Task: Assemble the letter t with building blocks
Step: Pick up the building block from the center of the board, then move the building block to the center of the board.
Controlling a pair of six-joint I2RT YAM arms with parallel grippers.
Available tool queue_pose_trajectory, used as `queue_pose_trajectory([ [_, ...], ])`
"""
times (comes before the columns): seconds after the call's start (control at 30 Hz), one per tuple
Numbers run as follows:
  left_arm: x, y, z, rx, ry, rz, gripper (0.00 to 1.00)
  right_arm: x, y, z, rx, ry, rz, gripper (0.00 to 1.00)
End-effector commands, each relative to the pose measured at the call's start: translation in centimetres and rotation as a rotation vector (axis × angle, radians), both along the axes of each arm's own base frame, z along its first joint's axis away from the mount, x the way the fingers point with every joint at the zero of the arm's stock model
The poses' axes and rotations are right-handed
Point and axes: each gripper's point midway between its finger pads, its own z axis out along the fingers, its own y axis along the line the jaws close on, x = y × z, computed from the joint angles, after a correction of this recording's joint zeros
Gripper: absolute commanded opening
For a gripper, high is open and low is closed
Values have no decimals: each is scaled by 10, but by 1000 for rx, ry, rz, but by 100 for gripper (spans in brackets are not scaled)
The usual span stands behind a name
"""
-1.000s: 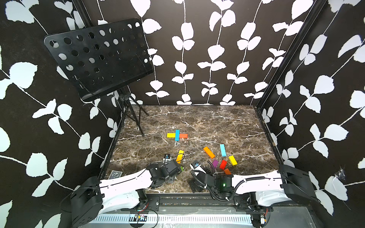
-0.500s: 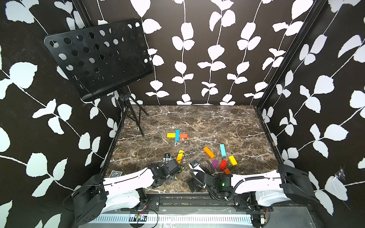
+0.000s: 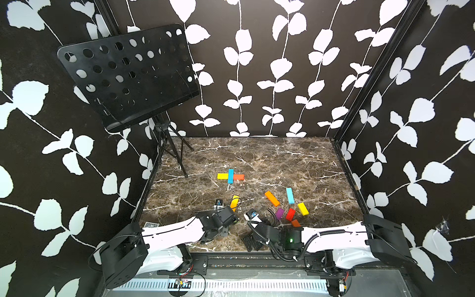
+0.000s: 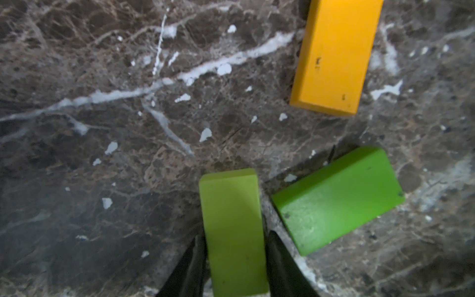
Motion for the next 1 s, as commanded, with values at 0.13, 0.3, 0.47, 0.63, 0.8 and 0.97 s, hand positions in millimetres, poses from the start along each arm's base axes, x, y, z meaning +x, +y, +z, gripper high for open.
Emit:
queue_pose_trajectory([
  [0.13,-9,17,-3,-26,46,20,25,-3,6,25,62,-48,52,99],
  [0.3,1,22,13,-12,40,4,22,12,-2,54,52,-90,38,99],
  [0.47,25,9,37,-14,38,-22,22,45,-12,77,115,-42,5,99],
  [0.63,59,-6,55,-24,27,-39,22,82,-27,90,114,-14,-38,99],
  [0.8,98,-18,64,-29,16,-44,22,112,-28,97,119,31,-46,99],
  [0.97,123,-32,62,-31,29,-64,22,139,-31,97,143,67,-75,99],
])
